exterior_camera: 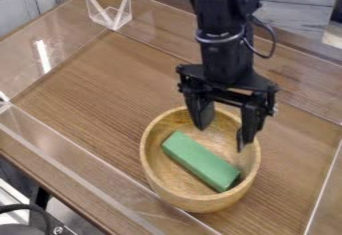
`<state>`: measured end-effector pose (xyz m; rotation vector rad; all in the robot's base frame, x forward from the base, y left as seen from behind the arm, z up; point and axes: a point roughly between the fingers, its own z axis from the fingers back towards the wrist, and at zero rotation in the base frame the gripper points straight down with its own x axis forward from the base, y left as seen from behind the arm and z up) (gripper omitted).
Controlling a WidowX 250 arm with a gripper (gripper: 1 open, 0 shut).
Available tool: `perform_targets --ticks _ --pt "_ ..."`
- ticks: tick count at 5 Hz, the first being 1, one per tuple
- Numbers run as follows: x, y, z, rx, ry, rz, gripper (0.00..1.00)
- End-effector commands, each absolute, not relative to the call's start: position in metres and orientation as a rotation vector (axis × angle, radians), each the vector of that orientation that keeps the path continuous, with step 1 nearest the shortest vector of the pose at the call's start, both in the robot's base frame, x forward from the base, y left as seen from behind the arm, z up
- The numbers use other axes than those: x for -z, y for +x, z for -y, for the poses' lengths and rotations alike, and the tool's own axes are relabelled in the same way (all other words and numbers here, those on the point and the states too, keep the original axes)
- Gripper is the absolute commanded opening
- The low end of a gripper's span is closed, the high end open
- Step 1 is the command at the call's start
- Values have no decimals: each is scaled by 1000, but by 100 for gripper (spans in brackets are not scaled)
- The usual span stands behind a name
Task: Put the green block in the brown bowl
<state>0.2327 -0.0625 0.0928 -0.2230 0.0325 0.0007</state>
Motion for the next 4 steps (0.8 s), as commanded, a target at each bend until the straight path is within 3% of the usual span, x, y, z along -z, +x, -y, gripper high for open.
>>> perform_targets --ticks 1,4 --pt "-103 247 59 -4 -231 17 100" --pt "-95 257 49 -17 -238 13 100"
